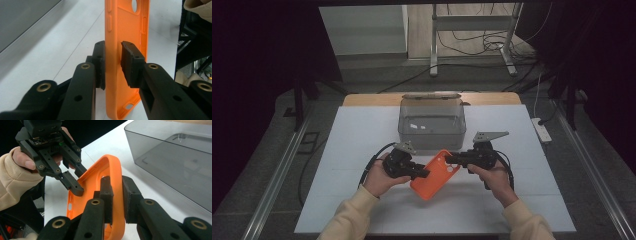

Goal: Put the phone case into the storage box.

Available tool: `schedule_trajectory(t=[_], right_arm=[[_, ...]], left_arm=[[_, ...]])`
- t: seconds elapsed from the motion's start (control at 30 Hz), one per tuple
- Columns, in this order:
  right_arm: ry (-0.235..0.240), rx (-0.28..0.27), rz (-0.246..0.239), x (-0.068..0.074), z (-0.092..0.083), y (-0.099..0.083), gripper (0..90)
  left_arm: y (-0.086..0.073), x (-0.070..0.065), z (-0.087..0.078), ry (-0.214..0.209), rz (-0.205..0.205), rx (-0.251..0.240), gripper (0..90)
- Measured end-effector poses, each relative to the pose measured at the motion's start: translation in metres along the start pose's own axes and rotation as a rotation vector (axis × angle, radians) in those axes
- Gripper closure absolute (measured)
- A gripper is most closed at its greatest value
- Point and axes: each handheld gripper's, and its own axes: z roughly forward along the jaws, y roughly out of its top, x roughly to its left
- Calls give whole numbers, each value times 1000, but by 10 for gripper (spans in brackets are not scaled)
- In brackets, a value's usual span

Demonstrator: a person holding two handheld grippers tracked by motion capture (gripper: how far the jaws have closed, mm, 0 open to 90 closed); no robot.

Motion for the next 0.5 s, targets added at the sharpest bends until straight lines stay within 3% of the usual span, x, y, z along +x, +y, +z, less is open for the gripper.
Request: schedule_trajectory(t=[0.2,0.5], right_arm=[[8,-2,-10,2,2,0,800],[10,-4,-20,2,3,-1,790]], left_arm=[[-1,3,4,-31,-15,0,720],[-2,4,3,-64,-41,-6,797]])
